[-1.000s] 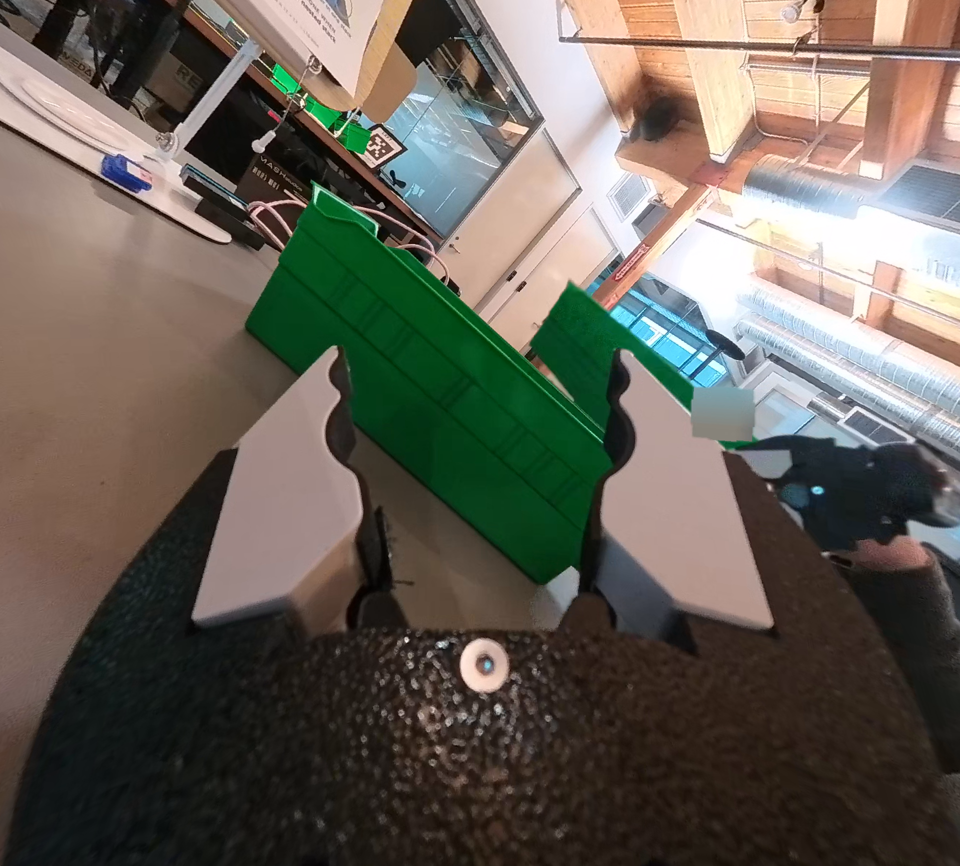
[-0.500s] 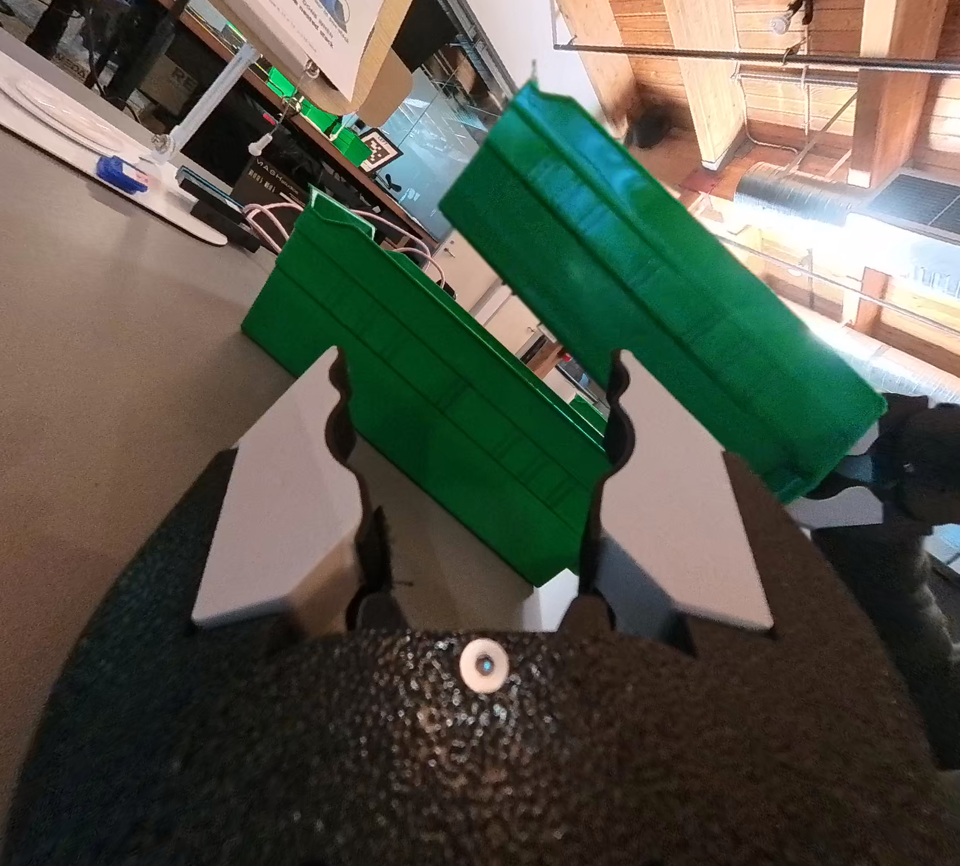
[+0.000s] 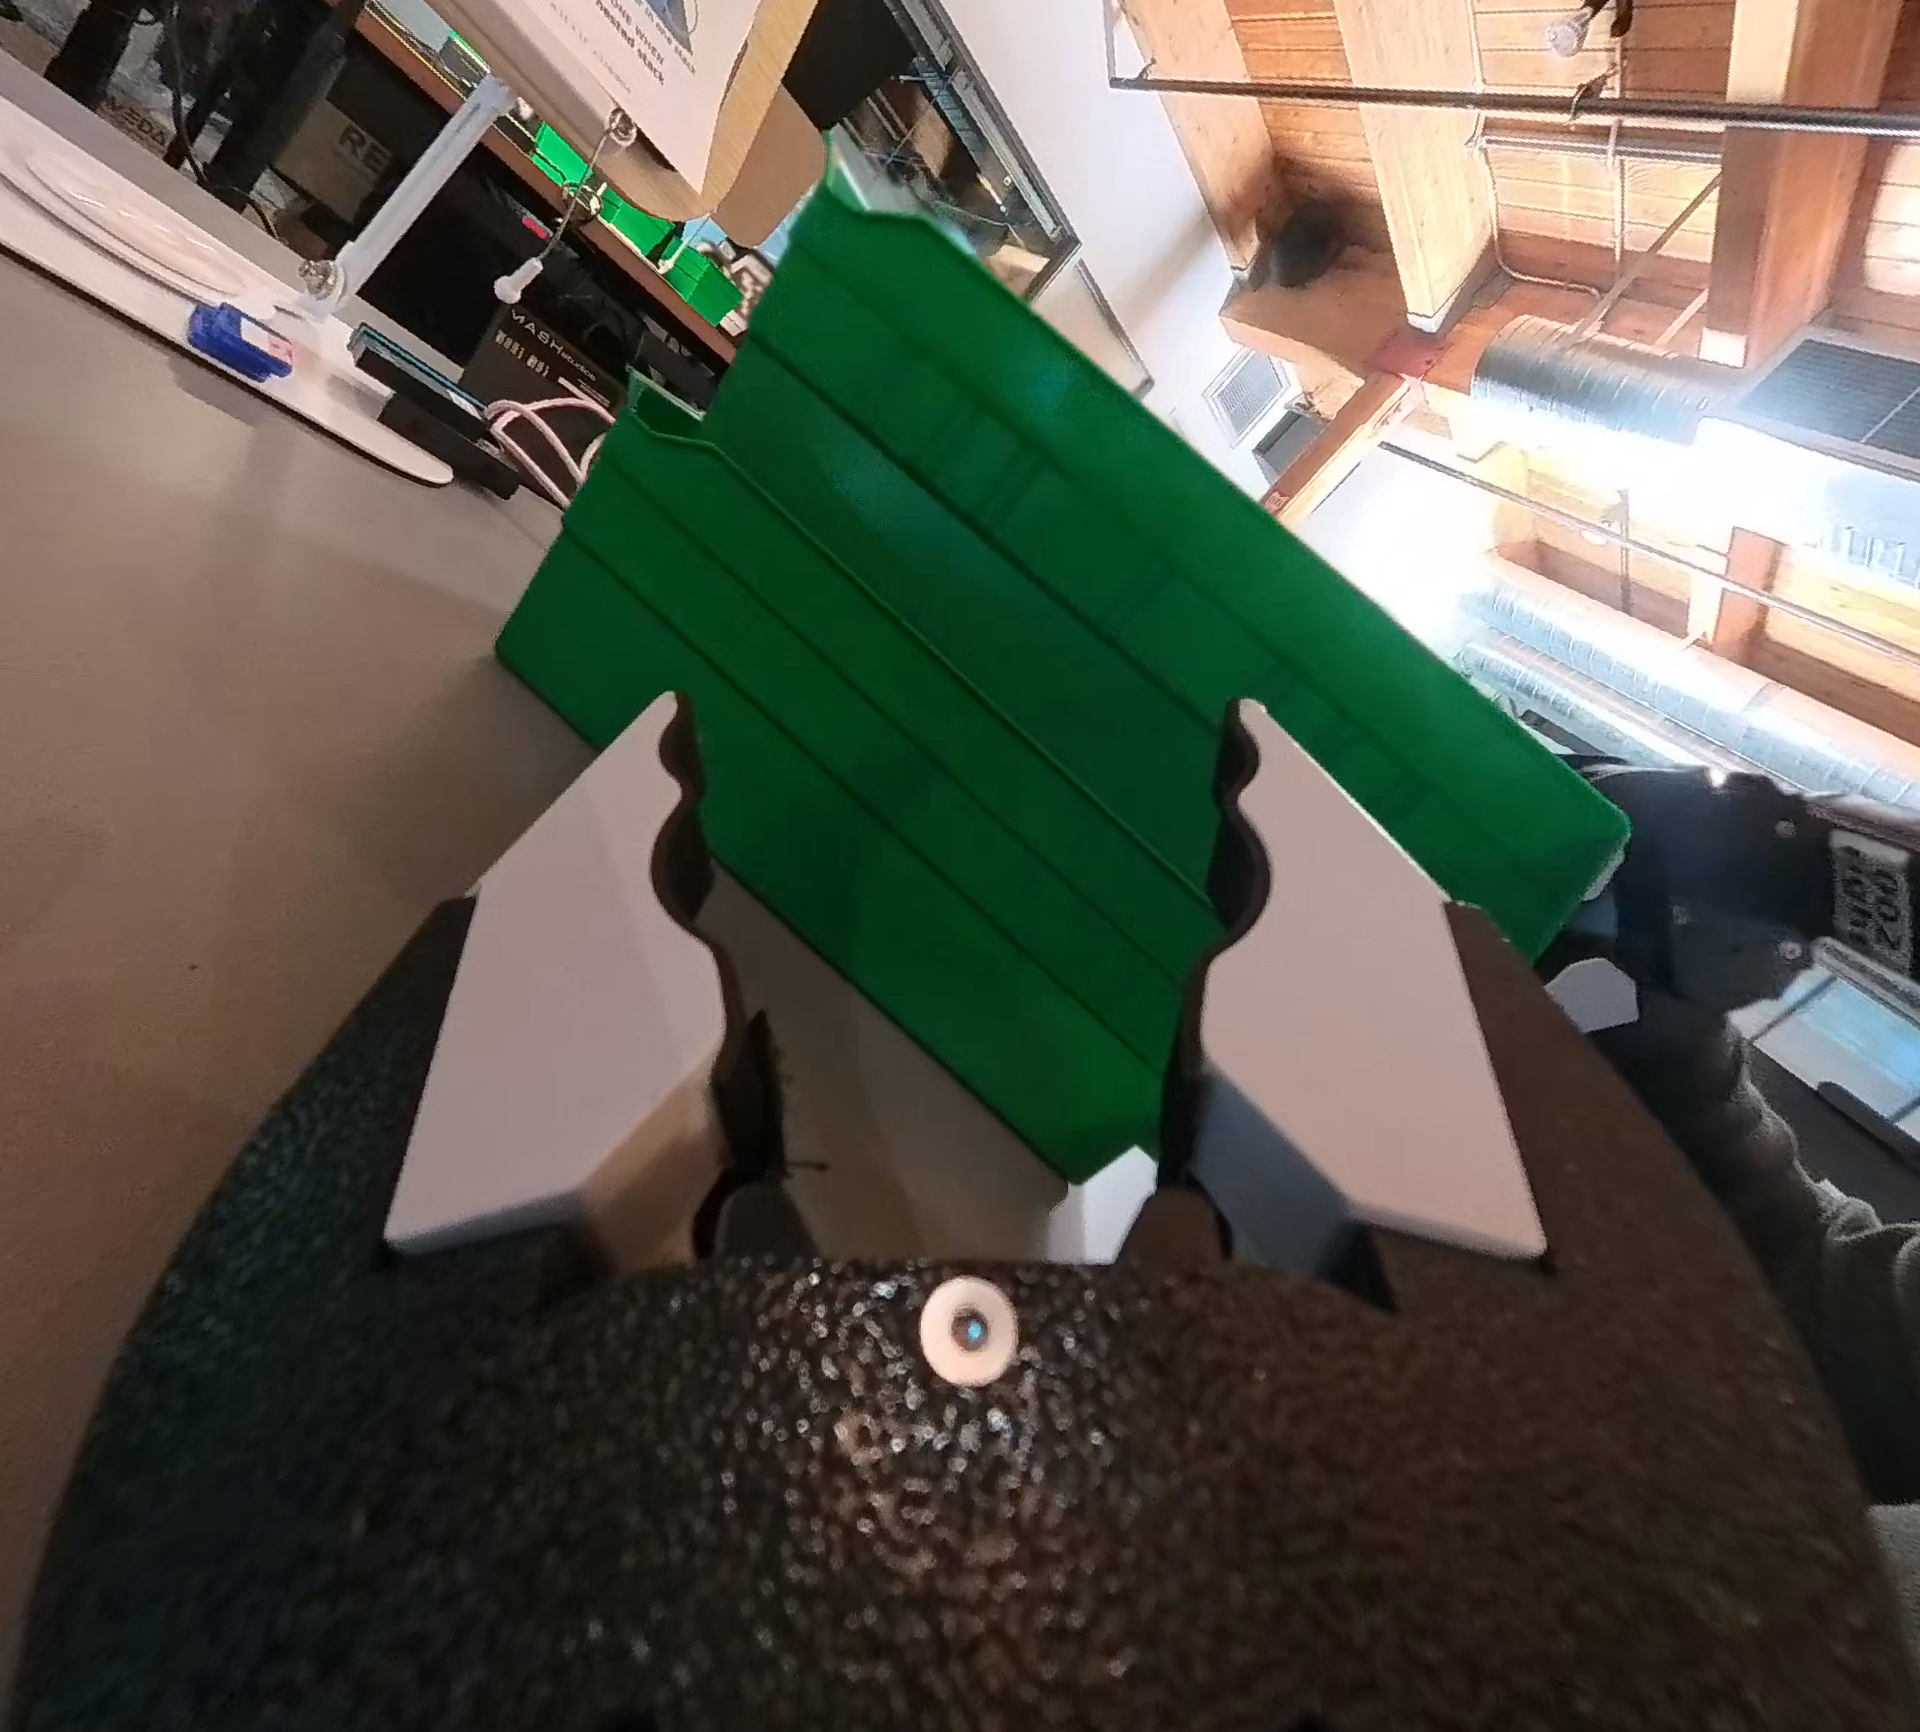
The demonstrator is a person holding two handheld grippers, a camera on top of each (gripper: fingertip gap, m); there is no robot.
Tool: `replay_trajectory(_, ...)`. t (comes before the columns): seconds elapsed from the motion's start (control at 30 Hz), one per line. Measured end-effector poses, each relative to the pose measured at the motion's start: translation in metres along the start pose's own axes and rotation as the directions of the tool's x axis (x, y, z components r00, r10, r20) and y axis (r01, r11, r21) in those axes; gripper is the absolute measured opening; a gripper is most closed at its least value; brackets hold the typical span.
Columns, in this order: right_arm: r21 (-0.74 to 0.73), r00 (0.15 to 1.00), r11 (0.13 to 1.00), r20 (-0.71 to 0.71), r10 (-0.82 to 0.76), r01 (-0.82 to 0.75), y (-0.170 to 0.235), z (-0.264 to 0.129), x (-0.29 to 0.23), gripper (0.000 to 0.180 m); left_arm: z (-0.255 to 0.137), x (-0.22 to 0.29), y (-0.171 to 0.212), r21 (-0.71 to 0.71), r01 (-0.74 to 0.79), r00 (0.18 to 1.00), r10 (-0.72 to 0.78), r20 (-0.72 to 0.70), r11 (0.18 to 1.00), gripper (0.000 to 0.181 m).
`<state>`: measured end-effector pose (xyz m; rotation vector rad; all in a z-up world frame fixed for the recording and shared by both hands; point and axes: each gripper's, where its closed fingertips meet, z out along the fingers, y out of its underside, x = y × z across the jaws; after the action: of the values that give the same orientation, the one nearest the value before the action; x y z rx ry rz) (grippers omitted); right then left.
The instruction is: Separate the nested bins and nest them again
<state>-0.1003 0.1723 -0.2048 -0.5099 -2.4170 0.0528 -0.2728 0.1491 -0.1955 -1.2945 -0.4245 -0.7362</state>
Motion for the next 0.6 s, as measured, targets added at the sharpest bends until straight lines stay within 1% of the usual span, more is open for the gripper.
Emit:
replay_trajectory(0.33,0.021,1.000,1.000,-0.004,0.016,-0.016,0.004,0.014,0.001,0.025,0.000,-0.001,0.001,-0.005,0.001,1.000,-0.001,0.002,1.000,0.097)
replay_trajectory(0.6,0.016,1.000,1.000,-0.002,0.000,0.000,0.009,0.024,-0.003,0.025,0.000,0.000,0.000,-0.003,0.004,1.000,-0.004,-0.001,1.000,0.097)
